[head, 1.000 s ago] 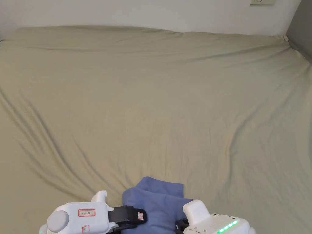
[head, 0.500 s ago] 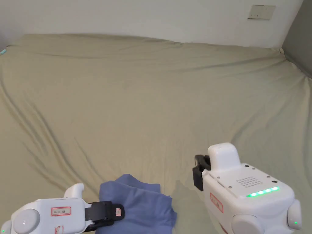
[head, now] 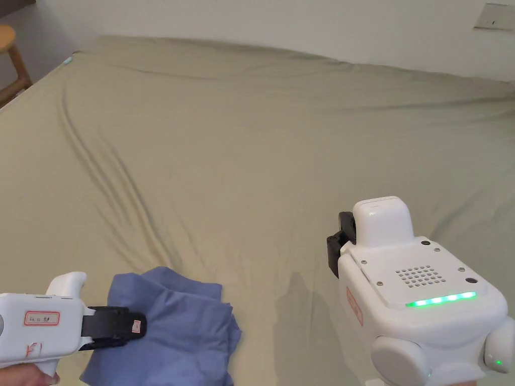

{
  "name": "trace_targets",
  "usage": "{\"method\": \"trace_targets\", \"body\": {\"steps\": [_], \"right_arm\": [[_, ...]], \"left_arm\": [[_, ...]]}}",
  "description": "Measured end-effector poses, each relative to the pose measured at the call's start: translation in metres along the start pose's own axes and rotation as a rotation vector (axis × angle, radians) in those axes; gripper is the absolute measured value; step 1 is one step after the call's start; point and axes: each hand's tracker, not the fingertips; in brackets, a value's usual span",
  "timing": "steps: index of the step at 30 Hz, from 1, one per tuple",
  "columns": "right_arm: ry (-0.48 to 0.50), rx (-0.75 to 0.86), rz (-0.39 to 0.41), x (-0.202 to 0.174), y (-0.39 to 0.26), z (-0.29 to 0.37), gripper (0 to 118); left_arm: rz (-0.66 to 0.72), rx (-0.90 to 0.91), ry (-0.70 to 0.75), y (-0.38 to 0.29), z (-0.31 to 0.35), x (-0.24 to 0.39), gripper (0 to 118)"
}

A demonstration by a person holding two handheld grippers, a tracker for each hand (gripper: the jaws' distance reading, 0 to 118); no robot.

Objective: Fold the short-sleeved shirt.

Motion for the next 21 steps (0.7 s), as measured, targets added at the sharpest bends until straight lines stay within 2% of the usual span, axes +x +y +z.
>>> {"method": "trace_targets", "body": {"steps": [8, 10, 13, 16, 21], "right_arm": [[0.044, -0.038, 0.046, -0.038, 0.004, -0.017, 0], [0.053, -0.045, 0.051, -0.044, 0.005, -0.02, 0], [0.06, -0.062, 0.063, -0.053, 0.005, -0.027, 0], [0.062, -0.081, 0.074, -0.057, 0.002, -0.034, 0], [0.052, -0.113, 0.089, -0.059, -0.001, -0.041, 0]], "left_arm": [[-0.023, 0.032, 0.208, 0.029, 0.044, -0.068, 33], [-0.019, 0.033, 0.259, 0.045, 0.052, -0.105, 33], [0.008, 0.014, 0.389, 0.065, 0.072, -0.131, 32], [-0.065, 0.002, 0.536, 0.085, 0.086, -0.161, 32], [-0.068, -0.029, 0.714, 0.112, 0.099, -0.209, 31]]}}
